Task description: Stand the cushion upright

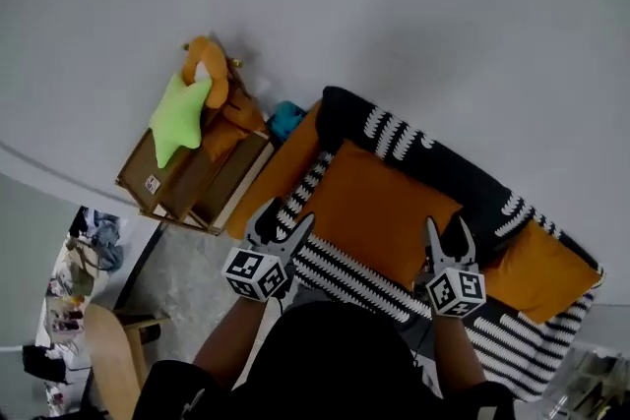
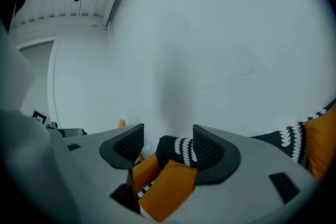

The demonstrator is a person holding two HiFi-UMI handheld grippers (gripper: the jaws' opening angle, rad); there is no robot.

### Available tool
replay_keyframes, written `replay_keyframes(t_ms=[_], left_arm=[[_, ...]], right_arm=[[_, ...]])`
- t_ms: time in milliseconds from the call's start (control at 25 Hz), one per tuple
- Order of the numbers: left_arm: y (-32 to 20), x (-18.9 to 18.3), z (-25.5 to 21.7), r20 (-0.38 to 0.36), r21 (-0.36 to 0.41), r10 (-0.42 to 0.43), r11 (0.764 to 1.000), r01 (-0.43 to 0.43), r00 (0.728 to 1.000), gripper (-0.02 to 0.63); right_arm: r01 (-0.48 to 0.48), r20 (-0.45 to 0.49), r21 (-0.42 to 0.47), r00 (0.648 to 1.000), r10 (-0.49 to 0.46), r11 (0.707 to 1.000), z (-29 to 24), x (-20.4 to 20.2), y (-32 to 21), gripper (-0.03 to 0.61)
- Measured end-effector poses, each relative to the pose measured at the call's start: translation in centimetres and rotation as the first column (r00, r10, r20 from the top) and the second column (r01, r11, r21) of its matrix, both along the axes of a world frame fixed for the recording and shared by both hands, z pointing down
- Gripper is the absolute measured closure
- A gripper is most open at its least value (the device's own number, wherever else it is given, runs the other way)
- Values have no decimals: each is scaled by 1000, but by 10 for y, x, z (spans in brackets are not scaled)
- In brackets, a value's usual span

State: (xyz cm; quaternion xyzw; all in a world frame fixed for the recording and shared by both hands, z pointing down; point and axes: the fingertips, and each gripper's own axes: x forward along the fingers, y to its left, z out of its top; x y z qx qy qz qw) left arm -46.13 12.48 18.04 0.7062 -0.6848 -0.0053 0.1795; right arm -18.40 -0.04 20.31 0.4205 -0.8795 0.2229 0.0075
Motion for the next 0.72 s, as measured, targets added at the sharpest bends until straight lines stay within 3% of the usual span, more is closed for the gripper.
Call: replay_keyframes(t_ms=[160, 320, 520, 720], left_arm=[[-39, -19, 15, -9, -35, 112, 993, -112, 994, 273], [-60, -37, 33, -30, -77, 225, 971, -227, 974, 272], [-81, -67, 67, -62, -133, 301, 942, -307, 952, 273], [-97, -71, 112, -94, -201, 371, 902, -383, 924, 272]], right_arm=[[-107, -45, -7, 993, 107, 994, 5, 1, -8, 276], [-196, -114, -17, 975, 193, 980, 20, -7, -1, 272], [-293, -147, -42, 947, 285, 955, 47, -23, -5, 267], [-369, -195, -82, 917, 348, 926, 78, -23, 0, 264]])
